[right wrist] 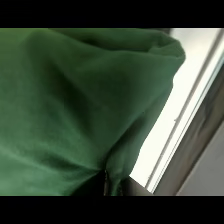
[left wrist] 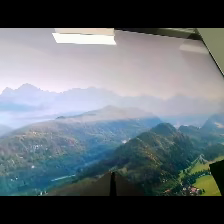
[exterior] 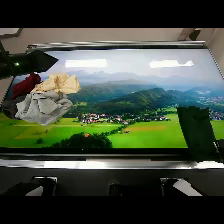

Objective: Fold the shirts.

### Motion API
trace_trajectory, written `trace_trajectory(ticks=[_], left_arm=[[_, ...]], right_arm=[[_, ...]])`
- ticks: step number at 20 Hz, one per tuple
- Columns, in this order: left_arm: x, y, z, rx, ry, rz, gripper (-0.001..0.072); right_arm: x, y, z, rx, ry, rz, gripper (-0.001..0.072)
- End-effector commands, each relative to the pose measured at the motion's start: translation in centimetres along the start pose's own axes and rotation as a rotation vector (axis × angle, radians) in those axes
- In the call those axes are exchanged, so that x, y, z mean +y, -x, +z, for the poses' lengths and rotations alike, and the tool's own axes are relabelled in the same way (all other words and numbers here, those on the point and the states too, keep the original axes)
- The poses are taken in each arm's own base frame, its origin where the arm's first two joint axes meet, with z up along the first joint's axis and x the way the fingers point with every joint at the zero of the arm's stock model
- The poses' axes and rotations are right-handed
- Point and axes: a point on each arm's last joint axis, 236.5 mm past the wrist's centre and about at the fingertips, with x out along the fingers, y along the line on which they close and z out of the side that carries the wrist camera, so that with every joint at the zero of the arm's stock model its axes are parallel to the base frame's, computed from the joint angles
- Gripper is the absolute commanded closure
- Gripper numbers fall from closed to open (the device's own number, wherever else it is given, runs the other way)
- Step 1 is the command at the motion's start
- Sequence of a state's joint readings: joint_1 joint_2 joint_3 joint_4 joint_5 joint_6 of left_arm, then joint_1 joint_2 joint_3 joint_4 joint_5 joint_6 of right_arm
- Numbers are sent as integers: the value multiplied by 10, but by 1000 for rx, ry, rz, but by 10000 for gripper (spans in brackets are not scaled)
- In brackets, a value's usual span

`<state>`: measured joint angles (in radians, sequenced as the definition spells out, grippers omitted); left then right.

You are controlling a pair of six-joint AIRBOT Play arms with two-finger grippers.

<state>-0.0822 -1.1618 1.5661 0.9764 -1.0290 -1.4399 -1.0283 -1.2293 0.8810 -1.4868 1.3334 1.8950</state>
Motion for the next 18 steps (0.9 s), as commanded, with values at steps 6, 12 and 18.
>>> trace_trajectory(ticks=[6,12,18], left_arm=[[0,0,0,1,0,0,677],[0,0,0,0,0,0,677],[-3,6,15,-45,-21,6,678]], right_arm=[[-21,-8,-1,-31,-20,-72,674],[-31,-1,-5,-15,-12,-113,203],[-6,167,84,-518,93,-50,151]])
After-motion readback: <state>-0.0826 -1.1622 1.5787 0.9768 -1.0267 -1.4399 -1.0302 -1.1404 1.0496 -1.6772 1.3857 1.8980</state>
